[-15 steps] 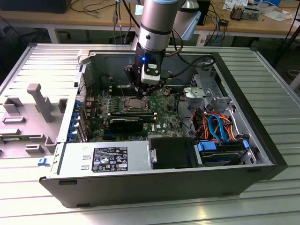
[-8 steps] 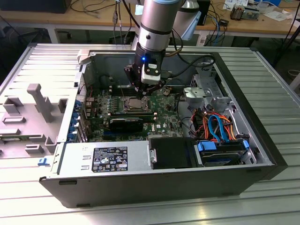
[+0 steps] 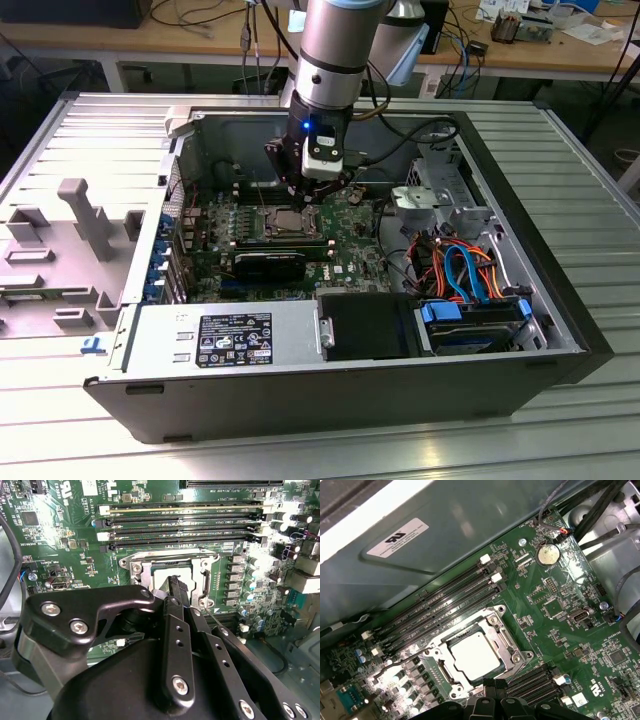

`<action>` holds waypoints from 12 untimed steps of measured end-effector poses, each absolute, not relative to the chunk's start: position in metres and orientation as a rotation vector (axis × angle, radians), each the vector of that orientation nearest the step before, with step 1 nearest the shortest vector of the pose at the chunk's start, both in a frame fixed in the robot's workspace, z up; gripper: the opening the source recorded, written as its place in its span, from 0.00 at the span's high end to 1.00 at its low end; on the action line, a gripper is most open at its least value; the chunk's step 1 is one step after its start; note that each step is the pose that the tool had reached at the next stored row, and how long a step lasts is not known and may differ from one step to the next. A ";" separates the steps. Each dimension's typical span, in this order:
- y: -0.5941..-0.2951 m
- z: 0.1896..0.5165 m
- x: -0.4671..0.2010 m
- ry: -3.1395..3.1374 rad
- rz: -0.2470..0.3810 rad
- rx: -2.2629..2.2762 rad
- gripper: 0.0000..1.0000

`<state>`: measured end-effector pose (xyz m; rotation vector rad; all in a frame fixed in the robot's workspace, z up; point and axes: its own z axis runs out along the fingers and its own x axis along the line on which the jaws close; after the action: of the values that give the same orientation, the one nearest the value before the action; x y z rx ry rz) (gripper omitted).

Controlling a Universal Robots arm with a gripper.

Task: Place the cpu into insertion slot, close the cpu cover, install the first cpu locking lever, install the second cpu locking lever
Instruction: 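Install the first cpu locking lever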

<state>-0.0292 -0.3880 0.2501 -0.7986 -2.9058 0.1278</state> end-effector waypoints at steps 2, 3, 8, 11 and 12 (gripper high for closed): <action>-0.388 0.250 -0.029 -2.906 0.128 -0.797 0.89; -0.388 0.250 -0.029 -2.907 0.128 -0.796 0.89; -0.388 0.250 -0.029 -2.908 0.128 -0.792 0.89; -0.388 0.250 -0.029 -2.909 0.128 -0.789 0.89; -0.388 0.250 -0.029 -2.909 0.129 -0.787 0.89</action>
<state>-0.0292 -0.3880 0.2501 -0.7874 -2.9092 0.1285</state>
